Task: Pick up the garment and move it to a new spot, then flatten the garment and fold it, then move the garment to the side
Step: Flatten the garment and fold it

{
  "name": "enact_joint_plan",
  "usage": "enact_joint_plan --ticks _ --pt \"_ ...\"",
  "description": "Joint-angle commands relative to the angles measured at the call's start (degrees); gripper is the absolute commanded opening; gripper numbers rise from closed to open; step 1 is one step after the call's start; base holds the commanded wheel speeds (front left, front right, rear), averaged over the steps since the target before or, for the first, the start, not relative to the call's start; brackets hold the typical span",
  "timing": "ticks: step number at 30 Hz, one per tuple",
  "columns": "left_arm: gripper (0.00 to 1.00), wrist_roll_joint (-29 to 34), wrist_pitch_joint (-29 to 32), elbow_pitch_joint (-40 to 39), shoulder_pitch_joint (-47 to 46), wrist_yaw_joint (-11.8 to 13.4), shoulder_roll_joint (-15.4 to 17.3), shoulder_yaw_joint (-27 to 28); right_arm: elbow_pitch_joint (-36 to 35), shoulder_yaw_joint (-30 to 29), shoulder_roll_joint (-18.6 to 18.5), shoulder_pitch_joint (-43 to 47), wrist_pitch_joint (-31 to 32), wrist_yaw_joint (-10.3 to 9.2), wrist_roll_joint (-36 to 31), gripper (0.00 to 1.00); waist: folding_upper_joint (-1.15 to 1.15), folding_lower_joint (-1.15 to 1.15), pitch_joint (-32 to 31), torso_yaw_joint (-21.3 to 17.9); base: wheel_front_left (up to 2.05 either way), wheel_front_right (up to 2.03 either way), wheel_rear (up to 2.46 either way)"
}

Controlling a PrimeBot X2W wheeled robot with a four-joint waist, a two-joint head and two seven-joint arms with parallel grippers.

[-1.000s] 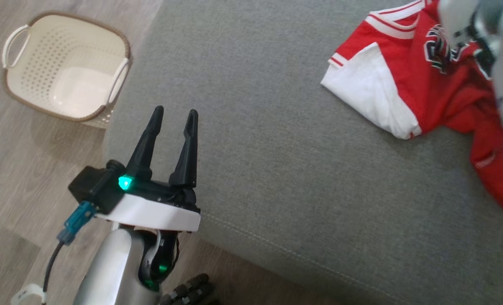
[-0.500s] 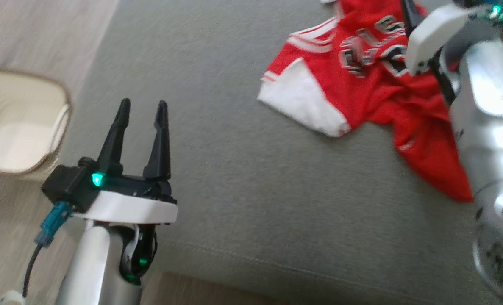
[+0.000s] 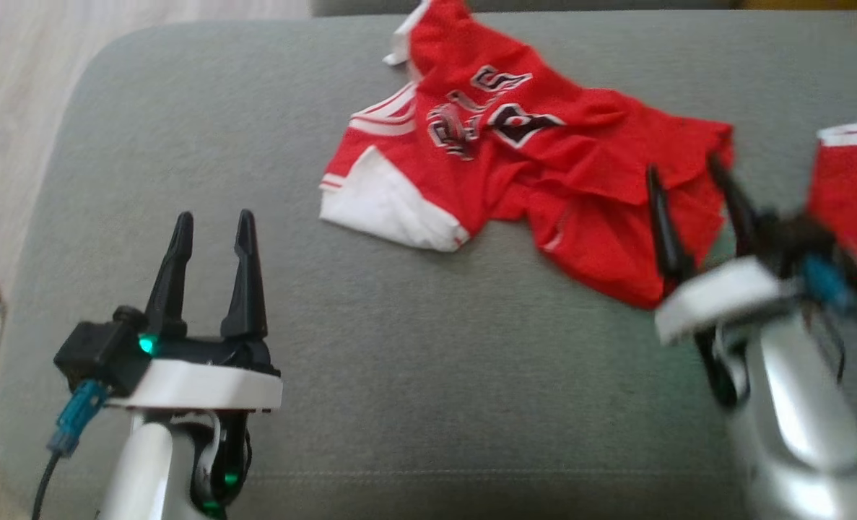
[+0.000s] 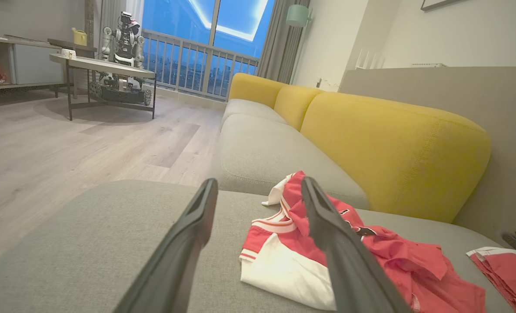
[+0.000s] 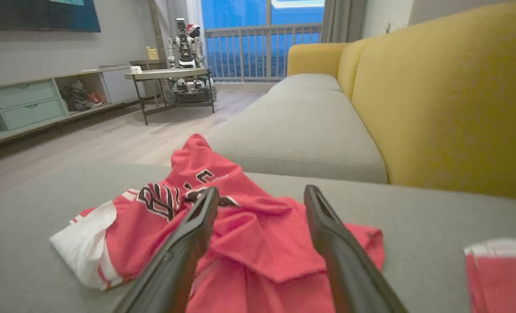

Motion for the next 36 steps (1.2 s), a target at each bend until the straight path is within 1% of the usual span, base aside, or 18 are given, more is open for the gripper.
enact_joint_plan --ticks 1,5,10,16,18,19,21,29,33,36 --pt "1.0 0.5 -0.3 -1.8 -0.8 0.3 0.5 2.3 -3.0 1.5 0.9 0.1 -0.5 -0.02 0.9 1.0 0.0 0.01 -1.2 -1.9 0.0 0.0 0.0" --pt "1.0 0.6 -0.3 -1.5 0.6 0.4 0.5 2.2 -7.8 1.6 0.9 7.5 -0.5 -0.02 4.7 1.0 0.0 0.01 -1.3 -3.4 0.0 0.0 0.0" --pt "1.0 0.9 -0.3 -1.4 0.4 0.1 0.5 1.7 -10.2 2.9 1.0 10.2 -0.4 -0.02 7.0 1.0 0.0 0.01 -0.9 -3.5 0.0 0.0 0.0" --pt "1.0 0.8 -0.3 -1.0 -0.6 -0.6 0.5 0.4 -9.2 5.9 1.0 8.8 1.6 -0.02 9.8 1.0 0.0 0.01 0.3 -1.5 0.0 0.0 0.0" --pt "1.0 0.6 -0.3 -0.9 -0.7 -0.7 0.5 0.0 -7.6 6.5 1.0 7.5 2.6 -0.02 12.0 1.0 0.0 0.01 0.8 -0.5 0.0 0.0 0.0" --pt "1.0 0.5 -0.3 -0.7 -0.8 -0.6 0.5 -0.2 -5.6 7.1 1.0 5.8 3.4 -0.02 14.3 1.0 0.0 0.01 1.2 0.6 0.0 0.0 0.0" --pt "1.0 0.4 -0.3 -0.5 -0.8 -0.7 0.5 -0.5 -3.2 7.0 1.0 3.7 3.6 -0.02 12.4 1.0 0.0 0.01 1.6 1.6 0.0 0.0 0.0" --pt "1.0 -0.3 -0.3 -0.1 -1.6 -0.8 0.5 -1.1 6.0 1.3 1.0 -3.8 5.5 -0.02 -2.3 1.0 0.0 0.01 3.1 5.9 0.0 0.0 0.0" --pt "1.0 -0.7 -0.3 0.0 -1.9 -0.7 0.5 -1.4 8.9 0.8 1.0 -5.6 6.8 -0.02 -7.6 1.0 0.0 0.01 3.7 7.3 0.0 0.0 0.0" --pt "1.0 -1.0 -0.3 0.1 -2.0 -0.7 0.5 -1.4 10.3 0.1 1.0 -6.2 7.1 -0.02 -10.0 1.0 0.0 0.01 4.0 8.0 0.0 0.0 0.0"
